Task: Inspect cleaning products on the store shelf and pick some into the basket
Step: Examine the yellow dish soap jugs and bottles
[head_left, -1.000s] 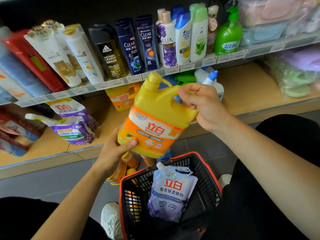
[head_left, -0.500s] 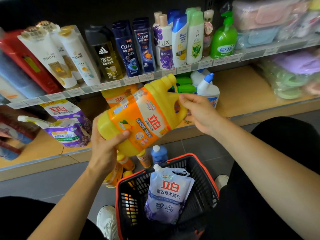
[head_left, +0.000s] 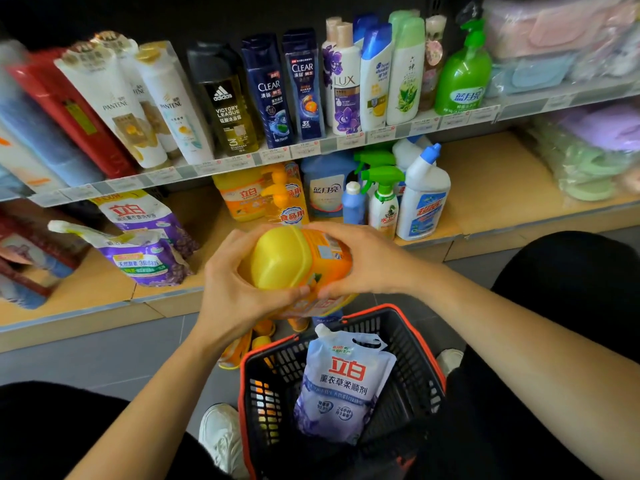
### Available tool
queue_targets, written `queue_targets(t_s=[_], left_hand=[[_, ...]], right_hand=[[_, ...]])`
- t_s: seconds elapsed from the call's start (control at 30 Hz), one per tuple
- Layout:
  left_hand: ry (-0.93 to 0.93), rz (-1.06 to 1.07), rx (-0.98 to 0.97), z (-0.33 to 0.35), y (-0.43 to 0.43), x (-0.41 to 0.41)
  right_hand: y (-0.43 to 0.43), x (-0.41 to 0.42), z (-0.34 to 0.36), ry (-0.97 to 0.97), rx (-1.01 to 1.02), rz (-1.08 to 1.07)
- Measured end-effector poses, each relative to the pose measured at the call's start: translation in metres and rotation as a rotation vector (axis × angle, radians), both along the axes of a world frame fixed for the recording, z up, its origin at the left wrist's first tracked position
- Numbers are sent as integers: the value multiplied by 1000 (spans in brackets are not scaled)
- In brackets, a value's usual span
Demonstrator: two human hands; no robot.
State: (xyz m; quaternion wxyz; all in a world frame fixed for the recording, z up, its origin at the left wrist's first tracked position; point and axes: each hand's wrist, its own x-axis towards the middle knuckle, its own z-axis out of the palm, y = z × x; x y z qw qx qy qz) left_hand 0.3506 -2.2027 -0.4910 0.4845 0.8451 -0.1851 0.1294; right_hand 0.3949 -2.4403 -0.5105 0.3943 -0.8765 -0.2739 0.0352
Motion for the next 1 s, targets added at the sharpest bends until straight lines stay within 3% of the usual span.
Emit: queue_targets(t_s=[0.23,0.73,1.0], left_hand=[[92,-68,46,3,-6,1],[119,92,-170,-15,-9,-2],[-37,-102,-29,-13,-7,-1]], right_hand=[[-1,-7,-11,73,110,11],[6,-13,-6,-279,-226,-57],[5,-10,-10,-80,11,-171]])
